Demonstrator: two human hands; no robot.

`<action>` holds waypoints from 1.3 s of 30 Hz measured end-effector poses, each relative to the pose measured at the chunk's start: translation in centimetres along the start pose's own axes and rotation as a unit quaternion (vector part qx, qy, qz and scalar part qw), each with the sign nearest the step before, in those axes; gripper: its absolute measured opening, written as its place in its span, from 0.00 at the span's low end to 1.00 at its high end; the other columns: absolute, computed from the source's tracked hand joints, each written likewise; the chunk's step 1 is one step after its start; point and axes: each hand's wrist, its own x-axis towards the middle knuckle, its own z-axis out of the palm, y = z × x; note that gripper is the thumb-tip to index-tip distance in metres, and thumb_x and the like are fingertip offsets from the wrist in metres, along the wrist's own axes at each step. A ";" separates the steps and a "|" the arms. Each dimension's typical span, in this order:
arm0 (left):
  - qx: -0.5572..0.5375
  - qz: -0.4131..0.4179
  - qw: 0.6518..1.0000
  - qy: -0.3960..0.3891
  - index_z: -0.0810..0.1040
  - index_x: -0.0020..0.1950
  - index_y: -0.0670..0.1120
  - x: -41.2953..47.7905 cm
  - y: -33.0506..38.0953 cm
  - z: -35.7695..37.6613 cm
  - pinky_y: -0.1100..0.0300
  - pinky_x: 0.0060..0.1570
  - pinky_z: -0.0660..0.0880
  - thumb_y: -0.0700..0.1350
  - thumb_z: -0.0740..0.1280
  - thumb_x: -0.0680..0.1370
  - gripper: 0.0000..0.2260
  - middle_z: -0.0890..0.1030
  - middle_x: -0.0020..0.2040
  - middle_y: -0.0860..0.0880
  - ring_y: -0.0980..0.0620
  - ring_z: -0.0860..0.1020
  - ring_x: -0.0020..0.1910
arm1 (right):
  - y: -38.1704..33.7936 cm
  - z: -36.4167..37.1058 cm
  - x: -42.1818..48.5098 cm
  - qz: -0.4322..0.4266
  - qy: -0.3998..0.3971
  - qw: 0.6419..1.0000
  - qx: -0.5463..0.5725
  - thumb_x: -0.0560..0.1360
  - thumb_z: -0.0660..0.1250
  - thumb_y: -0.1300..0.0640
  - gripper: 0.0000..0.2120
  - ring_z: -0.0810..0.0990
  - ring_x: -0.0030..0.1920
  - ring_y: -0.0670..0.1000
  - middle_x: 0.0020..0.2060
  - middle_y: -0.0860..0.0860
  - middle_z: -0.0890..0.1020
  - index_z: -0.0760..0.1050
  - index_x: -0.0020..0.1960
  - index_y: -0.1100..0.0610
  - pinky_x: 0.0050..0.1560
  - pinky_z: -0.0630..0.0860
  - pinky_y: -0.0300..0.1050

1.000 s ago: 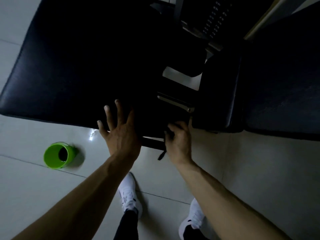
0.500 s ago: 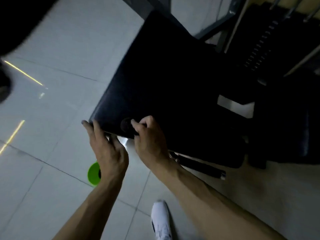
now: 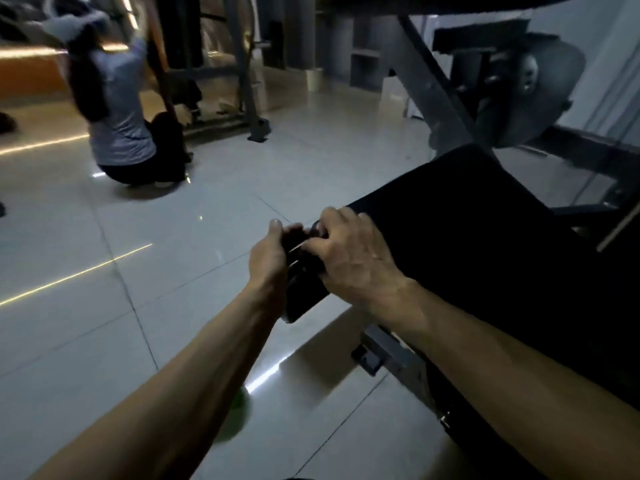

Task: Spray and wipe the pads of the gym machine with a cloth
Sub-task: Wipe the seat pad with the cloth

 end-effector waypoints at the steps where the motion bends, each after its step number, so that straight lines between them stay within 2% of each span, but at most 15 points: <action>1: 0.009 0.021 1.000 -0.016 0.84 0.56 0.46 -0.2 -0.6 0.1 0.52 0.52 0.81 0.56 0.54 0.87 0.23 0.88 0.50 0.50 0.53 0.86 0.50 | 0.1 0.1 -0.9 -0.003 0.002 1.000 -0.014 0.72 0.73 0.51 0.09 0.73 0.48 0.57 0.48 0.53 0.73 0.84 0.52 0.49 0.45 0.61 0.50; 5: -0.012 0.065 0.997 -0.041 0.82 0.64 0.44 -1.6 -2.2 0.5 0.67 0.38 0.79 0.53 0.52 0.88 0.22 0.86 0.55 0.53 0.59 0.84 0.52 | 1.2 -0.3 -6.6 -0.008 0.024 1.000 -0.007 0.73 0.66 0.51 0.11 0.71 0.44 0.57 0.45 0.53 0.72 0.84 0.50 0.52 0.42 0.68 0.51; 8: -0.005 0.058 0.997 -0.052 0.80 0.68 0.44 -1.9 -1.6 0.6 0.61 0.53 0.80 0.55 0.51 0.88 0.23 0.84 0.63 0.50 0.53 0.81 0.62 | 2.2 -1.1 -10.6 -0.022 0.032 0.999 0.009 0.77 0.56 0.49 0.19 0.72 0.41 0.58 0.42 0.55 0.73 0.85 0.51 0.54 0.37 0.72 0.53; 11: -0.002 0.055 0.996 -0.067 0.82 0.65 0.46 -1.7 -1.9 0.1 0.48 0.65 0.78 0.57 0.53 0.87 0.23 0.85 0.58 0.51 0.53 0.82 0.58 | 2.4 -0.8 -9.6 -0.043 0.054 0.998 -0.003 0.80 0.58 0.48 0.17 0.72 0.40 0.57 0.42 0.55 0.73 0.84 0.52 0.55 0.35 0.73 0.52; 14: -0.002 0.068 0.994 -0.081 0.84 0.55 0.50 -1.6 -2.8 -0.4 0.49 0.61 0.80 0.50 0.60 0.86 0.13 0.86 0.51 0.49 0.48 0.84 0.54 | 0.9 0.4 -5.1 -0.027 0.087 0.996 -0.019 0.78 0.67 0.55 0.10 0.71 0.40 0.57 0.43 0.55 0.71 0.83 0.56 0.52 0.36 0.72 0.53; 16: -0.003 0.065 0.994 -0.093 0.82 0.58 0.48 -1.3 -3.3 -0.7 0.50 0.60 0.81 0.45 0.62 0.85 0.09 0.85 0.55 0.43 0.46 0.84 0.55 | 0.1 0.9 -3.3 -0.002 0.085 0.996 -0.023 0.76 0.70 0.59 0.11 0.71 0.40 0.58 0.44 0.55 0.71 0.83 0.57 0.51 0.36 0.71 0.52; 19: 0.031 0.016 0.991 -0.129 0.77 0.66 0.44 -2.2 -4.0 -0.6 0.47 0.58 0.82 0.52 0.67 0.83 0.15 0.85 0.58 0.44 0.48 0.86 0.52 | 1.1 -0.1 -6.2 -0.019 0.064 0.997 -0.027 0.76 0.71 0.57 0.12 0.71 0.41 0.57 0.44 0.54 0.71 0.82 0.59 0.51 0.37 0.72 0.53; 21: 0.070 -0.012 0.986 -0.152 0.76 0.65 0.47 -3.1 -4.6 0.2 0.45 0.59 0.81 0.59 0.70 0.80 0.20 0.85 0.56 0.47 0.48 0.86 0.52 | 2.7 -1.2 -11.7 -0.036 0.027 0.999 -0.016 0.76 0.71 0.53 0.12 0.71 0.42 0.55 0.45 0.54 0.72 0.82 0.60 0.52 0.37 0.74 0.53; 24: 0.104 -0.016 0.977 -0.184 0.77 0.65 0.50 -4.8 -6.0 2.6 0.50 0.55 0.80 0.61 0.74 0.75 0.24 0.84 0.58 0.50 0.50 0.83 0.55 | 4.8 -2.7 -20.7 -0.021 -0.043 0.999 -0.009 0.71 0.77 0.54 0.19 0.72 0.42 0.53 0.47 0.54 0.73 0.82 0.61 0.53 0.37 0.76 0.49; 28: 0.078 0.019 0.988 -0.130 0.75 0.66 0.49 -5.8 -8.1 5.2 0.61 0.42 0.77 0.54 0.80 0.72 0.27 0.83 0.58 0.50 0.51 0.83 0.55 | 5.7 -3.7 -25.0 -0.030 -0.047 0.998 -0.032 0.72 0.74 0.55 0.18 0.74 0.43 0.54 0.47 0.55 0.74 0.82 0.62 0.53 0.37 0.77 0.51; 30: 0.068 0.027 0.990 -0.117 0.76 0.65 0.48 -5.5 -8.3 5.3 0.61 0.43 0.77 0.52 0.79 0.72 0.25 0.84 0.57 0.50 0.51 0.83 0.54 | 4.7 -3.3 -22.8 -0.038 -0.008 0.999 -0.029 0.80 0.64 0.53 0.13 0.73 0.42 0.55 0.45 0.55 0.74 0.82 0.60 0.54 0.36 0.76 0.53; 32: 0.068 0.022 0.992 -0.105 0.78 0.63 0.48 -5.1 -8.4 5.1 0.55 0.49 0.80 0.51 0.80 0.71 0.23 0.85 0.55 0.49 0.50 0.84 0.53 | 3.3 -2.1 -19.0 -0.025 0.040 0.999 -0.025 0.86 0.55 0.49 0.19 0.72 0.40 0.56 0.43 0.56 0.73 0.82 0.53 0.56 0.35 0.74 0.53; 35: 0.043 0.033 0.995 -0.085 0.80 0.58 0.46 -4.9 -8.8 5.3 0.49 0.50 0.84 0.49 0.81 0.70 0.20 0.86 0.49 0.48 0.49 0.86 0.48 | 1.7 -0.9 -15.3 0.002 0.064 0.997 -0.037 0.83 0.66 0.51 0.12 0.69 0.39 0.56 0.41 0.55 0.71 0.79 0.46 0.57 0.34 0.71 0.53; 37: 0.044 0.042 0.995 -0.081 0.79 0.59 0.47 -5.2 -9.0 5.5 0.52 0.49 0.83 0.50 0.80 0.71 0.20 0.86 0.50 0.49 0.50 0.86 0.48 | 2.1 -1.0 -16.6 0.010 0.043 0.998 -0.045 0.80 0.69 0.53 0.07 0.70 0.41 0.55 0.43 0.55 0.71 0.80 0.50 0.56 0.36 0.72 0.52; 39: 0.048 0.046 0.995 -0.075 0.75 0.63 0.48 -5.3 -9.3 5.5 0.54 0.51 0.80 0.51 0.79 0.72 0.24 0.84 0.54 0.50 0.50 0.84 0.52 | 3.3 -2.0 -20.5 0.004 0.001 0.999 -0.038 0.78 0.66 0.53 0.11 0.72 0.43 0.55 0.46 0.55 0.73 0.81 0.58 0.54 0.39 0.74 0.52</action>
